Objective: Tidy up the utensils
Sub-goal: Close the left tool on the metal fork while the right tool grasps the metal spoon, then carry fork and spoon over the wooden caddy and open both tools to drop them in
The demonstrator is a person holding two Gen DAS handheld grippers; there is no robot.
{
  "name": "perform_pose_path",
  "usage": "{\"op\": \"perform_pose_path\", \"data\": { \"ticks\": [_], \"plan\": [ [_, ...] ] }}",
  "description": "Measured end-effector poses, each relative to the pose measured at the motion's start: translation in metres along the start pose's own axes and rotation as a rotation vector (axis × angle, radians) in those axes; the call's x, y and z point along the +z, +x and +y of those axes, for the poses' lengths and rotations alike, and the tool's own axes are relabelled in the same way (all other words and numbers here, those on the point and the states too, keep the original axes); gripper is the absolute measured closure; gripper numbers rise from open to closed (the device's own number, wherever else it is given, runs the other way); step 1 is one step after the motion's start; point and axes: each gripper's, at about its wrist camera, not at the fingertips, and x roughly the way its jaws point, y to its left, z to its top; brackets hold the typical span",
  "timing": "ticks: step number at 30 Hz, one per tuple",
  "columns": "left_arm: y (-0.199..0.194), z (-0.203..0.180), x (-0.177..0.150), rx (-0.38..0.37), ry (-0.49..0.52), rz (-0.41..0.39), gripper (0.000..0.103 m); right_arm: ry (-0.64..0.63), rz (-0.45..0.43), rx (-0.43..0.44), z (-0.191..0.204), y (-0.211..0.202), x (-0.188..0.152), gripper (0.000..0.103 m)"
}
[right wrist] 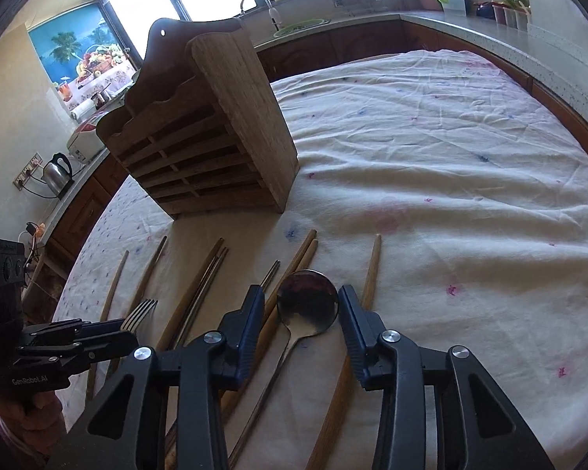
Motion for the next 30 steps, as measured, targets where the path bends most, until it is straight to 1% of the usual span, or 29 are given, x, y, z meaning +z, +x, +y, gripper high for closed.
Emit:
{"op": "perform_pose_path", "data": {
  "ticks": [2,3,6,7,8,9,10,13,17,20,27,30],
  "plan": [
    [0.000,0.002,0.001,-0.007,-0.004,-0.002,0.073,0.002,0.001,0.002,-0.003,0.001,0.003,0.066],
    [0.001,0.003,0.002,-0.004,-0.003,-0.002,0.078,0.001,0.005,0.006,-0.004,0.001,0.005,0.066],
    [0.000,0.005,0.001,-0.020,-0.010,-0.015,0.079,-0.005,0.013,0.010,-0.005,0.003,0.007,0.077],
    [-0.001,0.006,0.001,-0.021,-0.012,-0.019,0.080,-0.006,0.014,0.007,-0.005,0.003,0.007,0.093],
    [-0.003,0.006,0.000,-0.021,-0.013,-0.026,0.084,-0.004,0.012,0.011,-0.005,0.002,0.007,0.098],
    [-0.007,0.007,-0.001,-0.045,-0.014,-0.040,0.093,0.000,0.008,0.022,-0.005,-0.001,0.007,0.099],
    [-0.010,0.007,-0.001,-0.056,-0.018,-0.043,0.094,0.001,0.000,0.025,-0.004,-0.005,0.006,0.099],
    [-0.022,0.003,-0.003,-0.050,-0.007,-0.075,0.095,-0.018,-0.044,0.009,0.003,-0.022,0.005,0.099],
    [-0.040,-0.001,-0.006,-0.077,-0.011,-0.112,0.098,-0.026,-0.114,0.002,0.012,-0.051,0.004,0.099],
    [-0.058,-0.004,-0.009,-0.086,-0.008,-0.155,0.099,-0.043,-0.172,-0.007,0.021,-0.076,0.005,0.099],
    [-0.104,-0.001,-0.012,-0.123,-0.029,-0.268,0.101,-0.115,-0.313,-0.067,0.048,-0.125,0.010,0.099],
    [-0.122,0.000,-0.009,-0.133,-0.046,-0.324,0.101,-0.150,-0.388,-0.112,0.059,-0.143,0.013,0.099]
  ]
}}
